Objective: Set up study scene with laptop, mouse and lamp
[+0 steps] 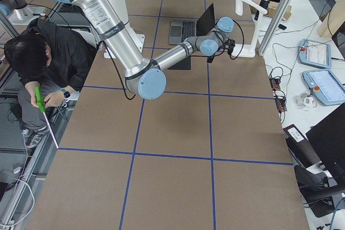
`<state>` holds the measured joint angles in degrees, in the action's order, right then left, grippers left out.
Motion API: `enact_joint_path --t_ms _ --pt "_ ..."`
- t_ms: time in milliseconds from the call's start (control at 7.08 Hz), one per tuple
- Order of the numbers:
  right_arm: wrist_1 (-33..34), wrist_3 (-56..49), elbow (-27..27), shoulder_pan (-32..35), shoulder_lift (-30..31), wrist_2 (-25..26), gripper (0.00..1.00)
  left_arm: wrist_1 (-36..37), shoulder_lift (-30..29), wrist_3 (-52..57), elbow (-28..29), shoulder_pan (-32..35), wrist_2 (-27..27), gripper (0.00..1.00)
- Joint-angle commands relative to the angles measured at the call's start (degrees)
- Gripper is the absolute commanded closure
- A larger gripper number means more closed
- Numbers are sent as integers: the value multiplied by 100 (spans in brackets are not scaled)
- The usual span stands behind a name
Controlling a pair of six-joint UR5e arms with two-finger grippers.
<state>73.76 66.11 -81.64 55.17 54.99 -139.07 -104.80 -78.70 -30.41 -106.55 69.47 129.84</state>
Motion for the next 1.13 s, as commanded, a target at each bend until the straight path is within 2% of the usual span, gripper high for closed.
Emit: enact_joint_path --t_ms 0,141,283,565,707,848,989 --pt "295 -613 -385 335 466 2 1 -1483 1001 -832 -6 -73 15 0" --pt "776 -1139 -675 423 704 20 1 -1847 1302 -1122 -6 -187 15 0" --pt "1146 -1744 -1043 564 1080 72 1 -2190 1461 -1821 -6 -632 -89 0" --pt "1666 -2661 -1441 1020 1627 81 1 -3313 1882 -3341 -6 -2009 -895 0" --pt "2391 -2943 -1660 1118 1664 543 1 -3814 2137 -3714 -6 -2373 -1030 0" --pt "3068 -3920 -2001 1188 1925 1130 1 -4124 2348 -3857 -6 -2551 -1040 0" --pt "3553 -4417 -2126 1302 1954 1241 1 -4484 2577 -4076 -24 -2726 -1057 0"
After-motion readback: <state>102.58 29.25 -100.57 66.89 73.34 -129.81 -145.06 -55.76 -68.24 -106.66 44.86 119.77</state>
